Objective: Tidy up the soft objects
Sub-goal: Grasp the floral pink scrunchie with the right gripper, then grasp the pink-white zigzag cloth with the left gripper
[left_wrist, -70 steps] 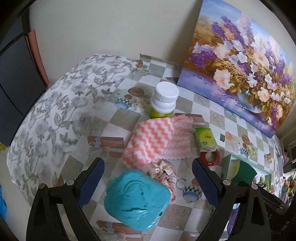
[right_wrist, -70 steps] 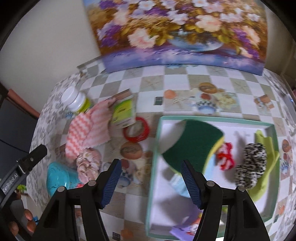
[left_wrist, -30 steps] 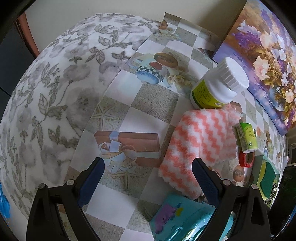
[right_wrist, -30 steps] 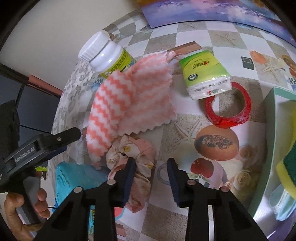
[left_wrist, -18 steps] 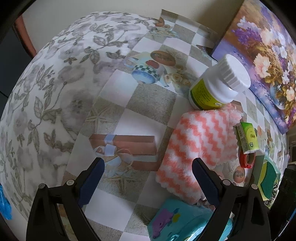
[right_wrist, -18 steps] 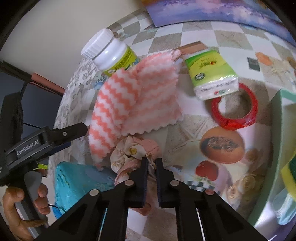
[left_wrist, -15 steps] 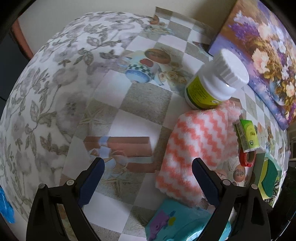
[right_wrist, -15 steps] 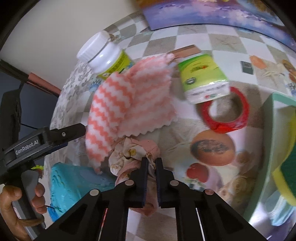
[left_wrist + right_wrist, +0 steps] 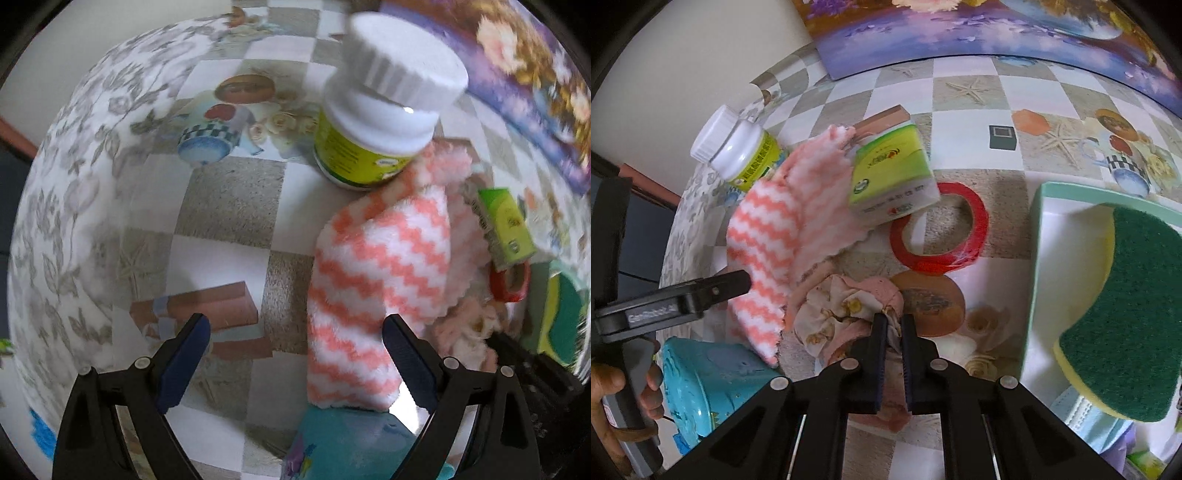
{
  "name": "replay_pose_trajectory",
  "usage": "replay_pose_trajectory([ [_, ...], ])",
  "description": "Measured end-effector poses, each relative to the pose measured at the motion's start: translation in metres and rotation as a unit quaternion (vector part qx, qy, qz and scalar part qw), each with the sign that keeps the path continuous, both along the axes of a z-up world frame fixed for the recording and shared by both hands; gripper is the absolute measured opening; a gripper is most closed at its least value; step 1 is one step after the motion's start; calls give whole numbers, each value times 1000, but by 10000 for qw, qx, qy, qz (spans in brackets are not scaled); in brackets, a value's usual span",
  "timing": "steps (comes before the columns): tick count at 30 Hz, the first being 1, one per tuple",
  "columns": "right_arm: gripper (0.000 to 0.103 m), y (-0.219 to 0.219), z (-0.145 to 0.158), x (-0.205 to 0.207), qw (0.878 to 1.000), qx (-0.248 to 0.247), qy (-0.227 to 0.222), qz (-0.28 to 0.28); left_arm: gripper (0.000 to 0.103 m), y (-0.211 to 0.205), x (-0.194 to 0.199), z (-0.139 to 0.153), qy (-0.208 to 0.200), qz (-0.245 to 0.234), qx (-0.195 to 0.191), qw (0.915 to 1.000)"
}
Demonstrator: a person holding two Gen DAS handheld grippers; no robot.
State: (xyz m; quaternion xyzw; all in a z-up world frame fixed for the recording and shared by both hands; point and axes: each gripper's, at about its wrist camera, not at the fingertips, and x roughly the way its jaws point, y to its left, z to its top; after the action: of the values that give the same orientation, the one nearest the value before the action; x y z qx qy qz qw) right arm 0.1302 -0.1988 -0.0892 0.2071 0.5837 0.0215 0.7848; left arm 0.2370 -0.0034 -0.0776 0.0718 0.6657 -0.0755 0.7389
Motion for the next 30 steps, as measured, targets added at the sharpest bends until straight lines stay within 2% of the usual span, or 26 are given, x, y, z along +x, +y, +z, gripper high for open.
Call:
replay_pose_trajectory([
  [5, 8, -4, 2, -6, 10000, -40, 27, 0, 80, -20, 9, -11, 253, -343, 400, 9983],
  [13, 8, 7, 5, -6, 9997, -230, 97, 0, 80, -51, 20, -16, 239, -641, 763, 9947],
  [16, 8, 7, 7, -10, 9997, -237, 107, -9, 77, -59, 19, -16, 222, -719, 851, 9935],
  [19, 8, 6, 9, -12, 9997, -209, 110, -26, 68, -65, 15, -14, 249, -694, 820, 9939],
  [22, 8, 6, 10, -12, 9998, -193, 105, -26, 55, -69, 10, -12, 276, -683, 722, 9947],
  [24, 8, 4, 10, -12, 9998, -173, 94, -30, 26, -70, 1, -13, 282, -784, 522, 9952],
  [26, 8, 4, 11, -13, 9999, -140, 80, -43, 17, -78, -5, -13, 231, -870, 503, 9947],
  [28, 8, 2, 13, -15, 9999, -94, 50, -48, 13, -85, -10, -13, 122, -899, 557, 9943],
  [30, 8, -2, 18, -20, 10000, -37, -21, -50, 12, -88, -17, -10, 49, -813, 436, 9957],
])
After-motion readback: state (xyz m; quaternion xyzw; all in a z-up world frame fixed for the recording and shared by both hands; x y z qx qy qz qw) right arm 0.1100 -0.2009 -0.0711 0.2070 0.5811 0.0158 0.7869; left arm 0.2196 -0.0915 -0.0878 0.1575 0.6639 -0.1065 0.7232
